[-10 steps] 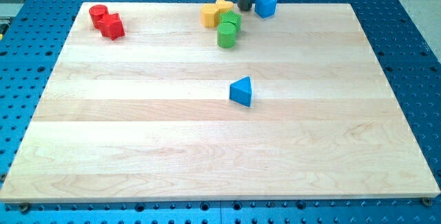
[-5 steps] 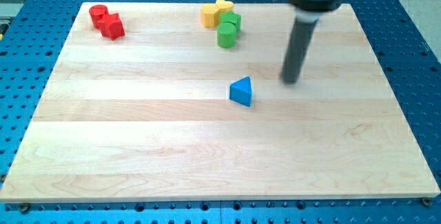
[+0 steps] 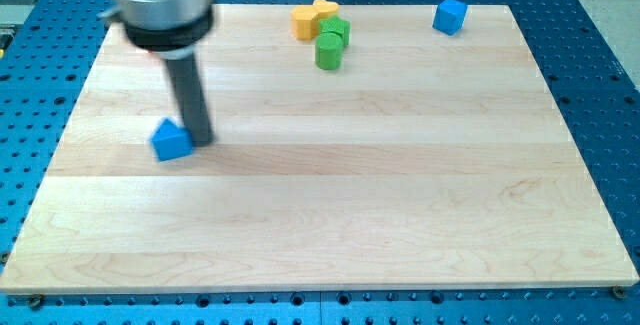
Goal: Move the blue triangle diagonally bottom left to the green circle
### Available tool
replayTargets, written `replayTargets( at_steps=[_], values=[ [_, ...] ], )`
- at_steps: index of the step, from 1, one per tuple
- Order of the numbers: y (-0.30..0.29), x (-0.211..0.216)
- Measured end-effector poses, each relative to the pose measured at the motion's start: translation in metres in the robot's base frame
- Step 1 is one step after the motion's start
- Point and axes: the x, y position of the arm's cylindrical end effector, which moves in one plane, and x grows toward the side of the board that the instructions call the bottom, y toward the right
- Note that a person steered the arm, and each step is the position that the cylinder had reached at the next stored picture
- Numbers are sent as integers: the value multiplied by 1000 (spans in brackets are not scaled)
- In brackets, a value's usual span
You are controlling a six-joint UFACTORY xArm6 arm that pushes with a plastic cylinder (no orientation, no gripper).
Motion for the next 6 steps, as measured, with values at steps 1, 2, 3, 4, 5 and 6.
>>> replayTargets(
  at_steps=[1,2,3,4,5,6],
  values=[
    [-2,-17],
    [-87,-40],
    [-98,31],
    [41,30],
    [79,-34],
    [72,35]
  ],
)
